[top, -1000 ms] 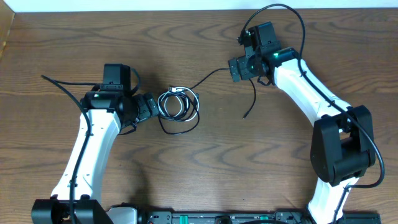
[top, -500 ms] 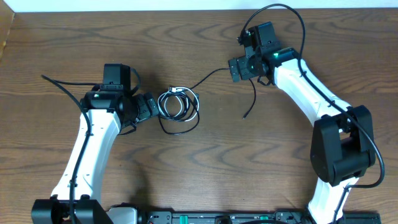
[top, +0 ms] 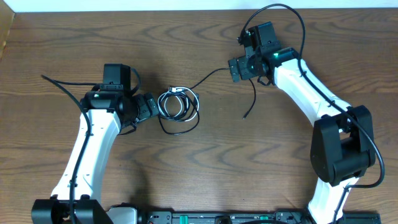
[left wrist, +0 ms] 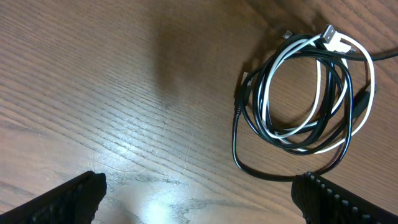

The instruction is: Untangle cables

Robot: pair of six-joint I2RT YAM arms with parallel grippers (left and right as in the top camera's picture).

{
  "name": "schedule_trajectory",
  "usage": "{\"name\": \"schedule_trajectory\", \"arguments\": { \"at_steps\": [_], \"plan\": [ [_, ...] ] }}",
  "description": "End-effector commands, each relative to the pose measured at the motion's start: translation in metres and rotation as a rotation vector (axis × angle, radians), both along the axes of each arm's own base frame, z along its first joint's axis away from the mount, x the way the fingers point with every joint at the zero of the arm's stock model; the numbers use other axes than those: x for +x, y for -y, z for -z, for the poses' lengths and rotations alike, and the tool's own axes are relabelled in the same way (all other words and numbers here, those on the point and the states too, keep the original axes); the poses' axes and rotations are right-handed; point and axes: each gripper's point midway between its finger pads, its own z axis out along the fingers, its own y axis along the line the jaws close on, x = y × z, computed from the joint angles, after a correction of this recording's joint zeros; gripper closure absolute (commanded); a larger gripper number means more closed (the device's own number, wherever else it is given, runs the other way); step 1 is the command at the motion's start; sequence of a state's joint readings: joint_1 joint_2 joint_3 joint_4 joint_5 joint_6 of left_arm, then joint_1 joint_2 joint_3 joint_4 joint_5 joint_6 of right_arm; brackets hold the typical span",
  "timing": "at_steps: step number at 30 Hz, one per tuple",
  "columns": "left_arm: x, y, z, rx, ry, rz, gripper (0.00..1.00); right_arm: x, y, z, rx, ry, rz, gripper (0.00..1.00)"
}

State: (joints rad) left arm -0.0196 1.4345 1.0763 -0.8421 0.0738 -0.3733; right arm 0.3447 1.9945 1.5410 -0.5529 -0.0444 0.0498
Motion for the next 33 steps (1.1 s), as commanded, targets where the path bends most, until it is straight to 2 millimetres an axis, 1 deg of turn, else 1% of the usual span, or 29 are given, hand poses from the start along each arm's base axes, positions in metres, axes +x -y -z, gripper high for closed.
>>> {"name": "schedule_trajectory", "arguments": {
  "at_steps": [1,17,24,25,28,29,30,31,32,33],
  "plan": [
    [0.001,-0.002,-0.001,0.002,0.0,-0.012,0.0,0.002,-0.002,0.001,-0.004,0.001,0.004,0.01],
    [0.001,-0.003,-0.002,0.003,0.001,-0.012,0.0,0.001,-0.004,0.001,0.005,-0.003,-0.002,0.01],
    [0.026,-0.003,-0.01,0.003,0.108,-0.013,0.0,-0.007,-0.02,0.0,0.09,-0.036,-0.059,0.01],
    [0.027,-0.003,-0.011,0.003,0.113,-0.013,0.0,-0.009,-0.028,-0.002,0.127,-0.041,-0.083,0.02],
    [0.03,-0.003,-0.012,0.002,0.128,-0.013,0.0,-0.017,-0.042,-0.006,0.204,-0.071,-0.137,0.26],
    [0.032,-0.003,-0.013,0.002,0.136,-0.013,0.0,-0.018,-0.044,-0.006,0.214,-0.076,-0.144,0.45],
    [0.032,-0.003,-0.013,0.002,0.134,-0.013,0.0,-0.019,-0.046,-0.006,0.219,-0.08,-0.148,0.57],
    [0.031,-0.003,-0.013,0.002,0.132,-0.013,0.0,-0.02,-0.047,-0.006,0.219,-0.082,-0.151,0.64],
    [0.031,-0.003,-0.013,0.002,0.132,-0.013,0.0,-0.021,-0.047,-0.006,0.218,-0.086,-0.153,0.69],
    [0.031,-0.003,-0.013,0.002,0.132,-0.013,0.0,-0.023,-0.048,-0.005,0.217,-0.09,-0.155,0.69]
  ]
}}
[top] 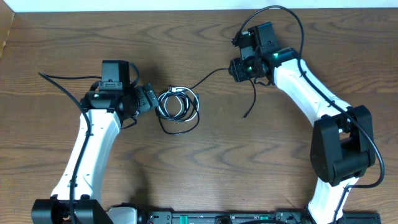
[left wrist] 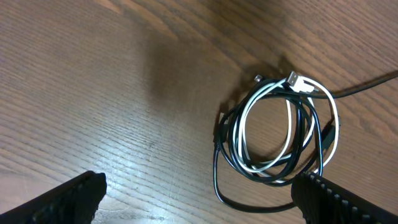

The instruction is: Untangle cables

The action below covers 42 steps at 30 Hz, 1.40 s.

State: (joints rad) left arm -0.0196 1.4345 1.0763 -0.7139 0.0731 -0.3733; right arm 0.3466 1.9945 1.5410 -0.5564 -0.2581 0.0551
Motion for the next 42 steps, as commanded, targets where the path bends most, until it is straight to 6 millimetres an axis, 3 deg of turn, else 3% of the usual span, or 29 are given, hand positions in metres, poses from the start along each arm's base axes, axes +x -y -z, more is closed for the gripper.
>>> {"name": "schedule_trajectory", "arguments": {
  "at_steps": [1,16,42],
  "plan": [
    [0.0015,-0.003,-0.0018,0.003,0.003,-0.013,0.0,-0.0076,-0.0156,-0.0006,0.045,-0.025,-0.046,0.66],
    [0.0015,-0.003,-0.0018,0.003,0.003,-0.013,0.0,-0.0098,-0.0184,-0.0001,0.043,-0.028,-0.053,0.54],
    [0.0015,-0.003,-0.0018,0.003,0.003,-0.013,0.0,-0.01,-0.0183,0.0,0.043,-0.029,-0.053,0.48]
  ]
}}
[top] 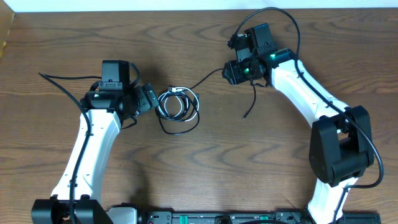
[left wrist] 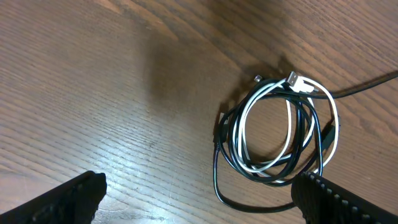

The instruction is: Untangle cables

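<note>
A coil of white and black cables lies on the wooden table; in the left wrist view the coil has a white USB plug at its top. My left gripper sits just left of the coil, open wide, with its right fingertip beside the coil's lowest black loop. A black cable runs from the coil to my right gripper, and its tail trails below the gripper. The right jaws are too small to read.
The table's far edge runs along the top of the overhead view. Each arm's own black wiring loops near its wrist. Bare wood lies in front of the coil and between the arms.
My right gripper has shifted slightly left and toward the black cable's upper end. The left gripper, the coil and the cable tail have not visibly moved.
At first my left gripper was open, low and left of the coil, which filled the upper right of its view. Then it sat a little farther back and higher, the coil smaller and more central. The right gripper has edged left along the black cable.
</note>
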Robot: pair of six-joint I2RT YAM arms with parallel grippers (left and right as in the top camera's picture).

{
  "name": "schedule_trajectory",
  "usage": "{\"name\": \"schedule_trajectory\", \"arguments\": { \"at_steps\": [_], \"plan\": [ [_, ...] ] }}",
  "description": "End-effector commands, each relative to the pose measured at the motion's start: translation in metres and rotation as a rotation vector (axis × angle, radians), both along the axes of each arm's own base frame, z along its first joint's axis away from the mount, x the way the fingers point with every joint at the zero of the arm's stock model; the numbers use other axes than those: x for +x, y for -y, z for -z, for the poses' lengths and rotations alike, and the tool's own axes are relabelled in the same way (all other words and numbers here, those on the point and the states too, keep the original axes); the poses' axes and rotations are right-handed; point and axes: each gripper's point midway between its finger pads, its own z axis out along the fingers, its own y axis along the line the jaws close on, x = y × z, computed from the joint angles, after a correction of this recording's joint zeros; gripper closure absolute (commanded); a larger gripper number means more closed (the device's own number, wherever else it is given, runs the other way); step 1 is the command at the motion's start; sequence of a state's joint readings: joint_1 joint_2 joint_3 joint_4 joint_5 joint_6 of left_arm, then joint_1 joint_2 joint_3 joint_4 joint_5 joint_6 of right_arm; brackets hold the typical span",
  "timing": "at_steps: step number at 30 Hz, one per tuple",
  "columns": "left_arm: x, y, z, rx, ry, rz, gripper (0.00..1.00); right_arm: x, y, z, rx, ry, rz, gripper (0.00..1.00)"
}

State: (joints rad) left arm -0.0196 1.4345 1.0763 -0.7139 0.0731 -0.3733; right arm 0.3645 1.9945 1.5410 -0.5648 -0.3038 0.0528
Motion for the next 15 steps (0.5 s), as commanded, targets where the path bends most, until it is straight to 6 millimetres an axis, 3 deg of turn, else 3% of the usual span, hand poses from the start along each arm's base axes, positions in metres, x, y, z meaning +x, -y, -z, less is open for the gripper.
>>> {"name": "schedule_trajectory", "arguments": {
  "at_steps": [1,7,15],
  "plan": [
    [0.0015,-0.003,-0.0018,0.003,0.003,-0.013,0.0,-0.0007,-0.0041,0.0007,0.01,-0.009,-0.009,0.48],
    [0.0015,-0.003,-0.0018,0.003,0.003,-0.013,0.0,-0.0007,-0.0041,0.0007,0.01,-0.009,-0.009,0.48],
    [0.0015,-0.003,-0.0018,0.003,0.003,-0.013,0.0,-0.0007,-0.0042,0.0007,0.011,-0.008,-0.009,0.4]
  ]
}}
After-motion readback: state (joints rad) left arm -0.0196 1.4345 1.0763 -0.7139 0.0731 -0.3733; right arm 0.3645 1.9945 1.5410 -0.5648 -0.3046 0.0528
